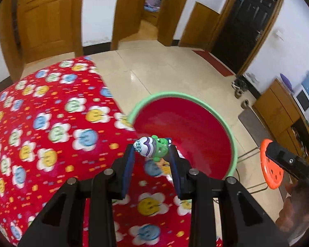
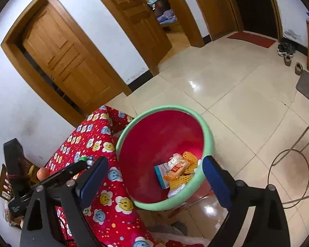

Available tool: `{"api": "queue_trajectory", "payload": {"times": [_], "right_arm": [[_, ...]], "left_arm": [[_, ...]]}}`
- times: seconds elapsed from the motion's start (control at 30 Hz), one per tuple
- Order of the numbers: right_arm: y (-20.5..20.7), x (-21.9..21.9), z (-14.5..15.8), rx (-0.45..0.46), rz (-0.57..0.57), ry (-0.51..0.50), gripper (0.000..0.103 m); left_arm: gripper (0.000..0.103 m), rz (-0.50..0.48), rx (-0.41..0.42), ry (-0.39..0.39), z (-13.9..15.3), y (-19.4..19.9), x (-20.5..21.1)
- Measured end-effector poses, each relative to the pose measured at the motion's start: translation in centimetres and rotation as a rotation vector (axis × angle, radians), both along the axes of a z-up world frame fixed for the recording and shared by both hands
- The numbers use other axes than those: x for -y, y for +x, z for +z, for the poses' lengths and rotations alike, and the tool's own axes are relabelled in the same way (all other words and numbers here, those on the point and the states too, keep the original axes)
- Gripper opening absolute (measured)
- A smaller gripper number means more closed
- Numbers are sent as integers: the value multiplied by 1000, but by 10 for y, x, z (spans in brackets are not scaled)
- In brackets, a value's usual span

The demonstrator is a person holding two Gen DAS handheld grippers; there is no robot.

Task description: Collect trash

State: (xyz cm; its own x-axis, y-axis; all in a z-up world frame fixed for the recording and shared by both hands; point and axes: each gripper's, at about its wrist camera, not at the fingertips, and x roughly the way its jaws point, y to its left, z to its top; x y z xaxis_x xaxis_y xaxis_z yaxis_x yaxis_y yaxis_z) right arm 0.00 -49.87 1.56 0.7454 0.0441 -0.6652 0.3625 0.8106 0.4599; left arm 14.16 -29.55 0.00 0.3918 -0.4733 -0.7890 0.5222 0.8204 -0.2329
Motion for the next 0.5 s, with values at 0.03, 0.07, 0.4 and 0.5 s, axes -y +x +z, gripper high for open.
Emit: {"api": "queue_trajectory", "payload": {"times": [0.03, 0.07, 0.4, 0.5], "right_arm": [[-2, 2, -1, -1, -10, -2, 94], [-3, 6, -3, -2, -22, -3, 95], [-5, 18, -10, -6, -37, -8, 95], [-3, 12, -13, -9, -5, -4, 99]], "left_arm": [[33, -10, -2, 3, -2, 0, 6], [33, -21, -6, 2, -5, -1, 11], [51, -32, 22, 5, -6, -12, 20], [59, 14, 37, 16, -2, -17, 2]]}}
